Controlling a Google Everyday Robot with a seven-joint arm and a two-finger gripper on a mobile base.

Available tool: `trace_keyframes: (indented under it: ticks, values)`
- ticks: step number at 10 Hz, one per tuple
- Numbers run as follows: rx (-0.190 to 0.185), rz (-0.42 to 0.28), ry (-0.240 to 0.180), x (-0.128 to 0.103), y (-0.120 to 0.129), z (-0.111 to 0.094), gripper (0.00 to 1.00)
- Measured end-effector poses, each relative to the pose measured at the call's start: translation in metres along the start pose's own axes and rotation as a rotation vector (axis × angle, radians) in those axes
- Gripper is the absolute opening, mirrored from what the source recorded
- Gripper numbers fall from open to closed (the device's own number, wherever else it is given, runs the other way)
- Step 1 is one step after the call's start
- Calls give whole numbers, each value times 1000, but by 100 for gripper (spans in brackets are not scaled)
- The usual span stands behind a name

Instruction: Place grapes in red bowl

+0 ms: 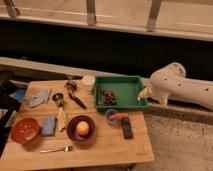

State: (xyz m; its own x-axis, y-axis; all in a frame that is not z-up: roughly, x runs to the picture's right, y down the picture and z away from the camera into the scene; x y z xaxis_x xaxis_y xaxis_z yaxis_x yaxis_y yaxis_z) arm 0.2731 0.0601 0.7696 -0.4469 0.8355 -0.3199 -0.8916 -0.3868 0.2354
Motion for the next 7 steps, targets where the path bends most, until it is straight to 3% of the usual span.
trace_keyframes:
  ticks: [2, 4, 7]
  values:
    - [6, -7, -5, 0, -1, -1, 80]
    - [2, -69, -26, -13, 5, -9, 80]
    - [-31, -207, -35, -26, 58, -14, 80]
